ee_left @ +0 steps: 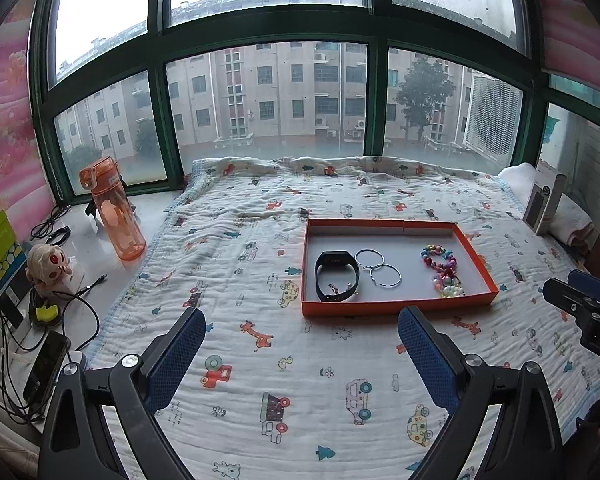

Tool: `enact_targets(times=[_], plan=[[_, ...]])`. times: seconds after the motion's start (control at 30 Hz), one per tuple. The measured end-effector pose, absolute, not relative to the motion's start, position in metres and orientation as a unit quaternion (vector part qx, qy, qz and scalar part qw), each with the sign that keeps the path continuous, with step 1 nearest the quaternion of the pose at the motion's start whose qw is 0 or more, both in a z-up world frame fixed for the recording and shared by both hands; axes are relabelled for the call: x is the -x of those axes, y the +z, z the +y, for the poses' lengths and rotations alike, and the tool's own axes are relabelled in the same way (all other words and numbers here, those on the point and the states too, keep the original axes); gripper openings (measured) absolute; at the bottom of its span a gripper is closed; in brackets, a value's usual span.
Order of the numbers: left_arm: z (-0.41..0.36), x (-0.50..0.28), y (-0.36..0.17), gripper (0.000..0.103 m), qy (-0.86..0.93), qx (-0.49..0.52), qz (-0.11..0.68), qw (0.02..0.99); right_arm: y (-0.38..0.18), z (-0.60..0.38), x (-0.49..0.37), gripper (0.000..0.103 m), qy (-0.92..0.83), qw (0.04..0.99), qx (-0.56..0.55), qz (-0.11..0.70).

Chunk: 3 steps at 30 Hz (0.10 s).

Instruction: Organize jewelry

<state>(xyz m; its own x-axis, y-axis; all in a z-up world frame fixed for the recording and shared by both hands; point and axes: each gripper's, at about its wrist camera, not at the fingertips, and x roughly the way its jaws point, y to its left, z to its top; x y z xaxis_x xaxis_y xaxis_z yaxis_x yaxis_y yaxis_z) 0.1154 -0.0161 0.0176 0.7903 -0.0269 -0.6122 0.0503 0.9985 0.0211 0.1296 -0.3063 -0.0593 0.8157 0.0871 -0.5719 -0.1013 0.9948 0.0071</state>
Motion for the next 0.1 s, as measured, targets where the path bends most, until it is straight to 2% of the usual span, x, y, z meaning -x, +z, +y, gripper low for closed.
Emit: enact_targets(times=[0.1], plan=[[-0.0172,-0.1151,0.0186,0.103,-0.025,-0.017,0.323,0.946,-0.0589,-0.3059,-0.129,0.065,0.052,0.952,0.012,0.3]])
